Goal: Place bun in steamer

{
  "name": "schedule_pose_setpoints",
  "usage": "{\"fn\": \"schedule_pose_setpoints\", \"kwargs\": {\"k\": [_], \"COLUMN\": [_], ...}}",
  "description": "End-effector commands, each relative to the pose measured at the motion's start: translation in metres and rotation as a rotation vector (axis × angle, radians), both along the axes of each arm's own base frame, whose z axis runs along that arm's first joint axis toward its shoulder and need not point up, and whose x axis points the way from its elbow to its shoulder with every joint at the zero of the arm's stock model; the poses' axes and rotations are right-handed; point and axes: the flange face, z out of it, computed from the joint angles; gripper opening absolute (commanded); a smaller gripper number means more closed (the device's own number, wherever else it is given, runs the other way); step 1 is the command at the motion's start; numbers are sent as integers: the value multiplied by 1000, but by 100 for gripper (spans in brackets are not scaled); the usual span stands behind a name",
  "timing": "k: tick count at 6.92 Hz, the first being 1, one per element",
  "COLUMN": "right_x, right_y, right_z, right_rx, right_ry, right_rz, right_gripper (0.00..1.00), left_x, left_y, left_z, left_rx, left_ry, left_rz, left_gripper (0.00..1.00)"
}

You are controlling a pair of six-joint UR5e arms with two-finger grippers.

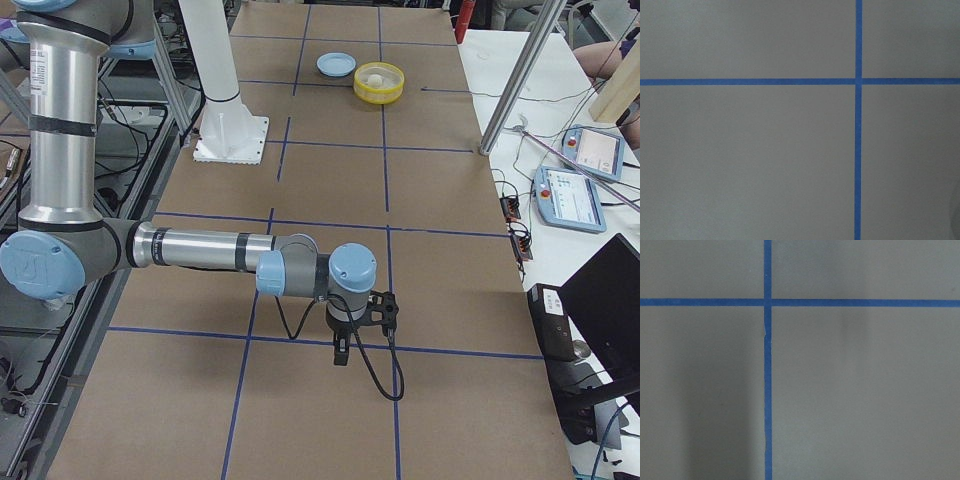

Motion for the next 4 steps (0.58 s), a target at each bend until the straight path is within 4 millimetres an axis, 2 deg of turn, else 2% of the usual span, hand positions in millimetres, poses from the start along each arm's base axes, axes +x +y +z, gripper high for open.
{"fn": "schedule_pose_setpoints", "kwargs": {"k": [1, 4], "right_x": [0, 0], "right_y": [0, 0], "right_z": [0, 0], "right_rx": [0, 0], "right_ry": [0, 0], "right_rz": [0, 0], "right_gripper": [100, 100], "left_x": [2, 3], "left_y": [0, 0], "left_z": [-11, -12], "left_rx": [16, 9], "left_ry": [27, 44], "left_rz": [36, 29], "left_gripper": [100, 100]}}
